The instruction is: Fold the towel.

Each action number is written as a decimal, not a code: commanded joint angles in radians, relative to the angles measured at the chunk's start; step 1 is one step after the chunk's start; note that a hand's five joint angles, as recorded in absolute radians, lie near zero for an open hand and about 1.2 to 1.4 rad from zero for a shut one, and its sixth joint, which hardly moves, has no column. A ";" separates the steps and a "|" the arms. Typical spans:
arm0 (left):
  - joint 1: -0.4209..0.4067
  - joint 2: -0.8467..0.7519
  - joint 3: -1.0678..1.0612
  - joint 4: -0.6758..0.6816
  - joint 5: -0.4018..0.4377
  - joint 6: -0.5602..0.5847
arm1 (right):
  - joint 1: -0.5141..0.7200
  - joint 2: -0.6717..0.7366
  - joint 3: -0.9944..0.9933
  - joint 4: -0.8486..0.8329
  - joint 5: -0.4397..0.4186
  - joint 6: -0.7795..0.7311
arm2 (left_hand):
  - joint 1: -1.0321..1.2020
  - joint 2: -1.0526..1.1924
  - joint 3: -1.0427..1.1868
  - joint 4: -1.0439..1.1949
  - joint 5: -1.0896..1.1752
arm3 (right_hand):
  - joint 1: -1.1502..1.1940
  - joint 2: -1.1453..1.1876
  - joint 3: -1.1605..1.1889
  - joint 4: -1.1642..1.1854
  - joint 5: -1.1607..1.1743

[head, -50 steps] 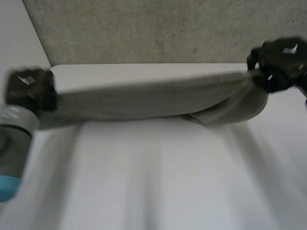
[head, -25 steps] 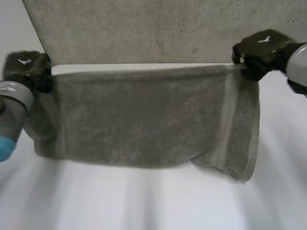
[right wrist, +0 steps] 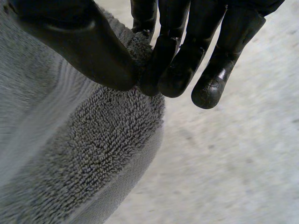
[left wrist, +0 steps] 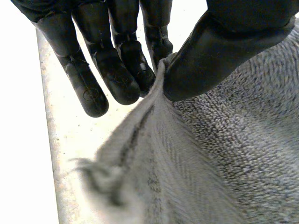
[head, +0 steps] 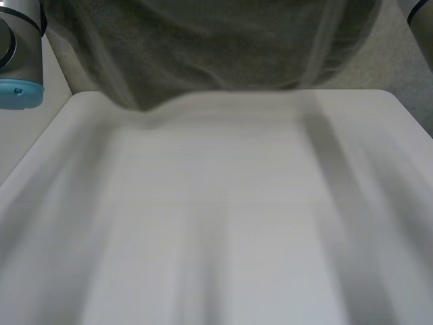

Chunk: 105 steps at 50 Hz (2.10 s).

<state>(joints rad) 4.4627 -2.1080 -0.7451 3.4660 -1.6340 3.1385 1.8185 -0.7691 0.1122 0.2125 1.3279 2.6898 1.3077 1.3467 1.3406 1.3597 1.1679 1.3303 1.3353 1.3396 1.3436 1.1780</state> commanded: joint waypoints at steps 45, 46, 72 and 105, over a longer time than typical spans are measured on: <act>0.129 0.514 -1.182 0.262 0.148 0.224 | -0.200 -0.687 1.296 0.153 -0.262 -0.146 | 0.089 0.050 0.056 0.037 0.054 | 0.066 0.061 0.057 0.053 0.044; 0.138 0.520 -1.194 0.262 0.179 0.221 | -0.208 -0.687 1.302 0.153 -0.271 -0.153 | 0.089 0.050 0.056 0.037 0.054 | 0.066 0.061 0.057 0.053 0.044; 0.099 -0.101 -0.674 0.239 0.212 0.229 | -0.123 -0.075 0.797 0.113 -0.176 -0.220 | 0.089 0.050 0.056 0.037 0.054 | 0.066 0.061 0.057 0.053 0.044; 0.049 -0.304 -0.318 -0.068 0.180 0.239 | -0.021 0.151 0.438 0.188 -0.013 -0.016 | -1.100 -1.139 -1.133 -1.152 -1.135 | -1.156 -1.161 -1.165 -1.169 -1.178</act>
<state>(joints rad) 4.5145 -2.4779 -1.0404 3.5081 -1.4255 3.3770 1.7890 -0.5049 0.4313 0.3681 1.3204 2.6006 0.2673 0.2582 0.2625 0.2653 0.0614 0.2319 0.2402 0.2450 0.2539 0.0604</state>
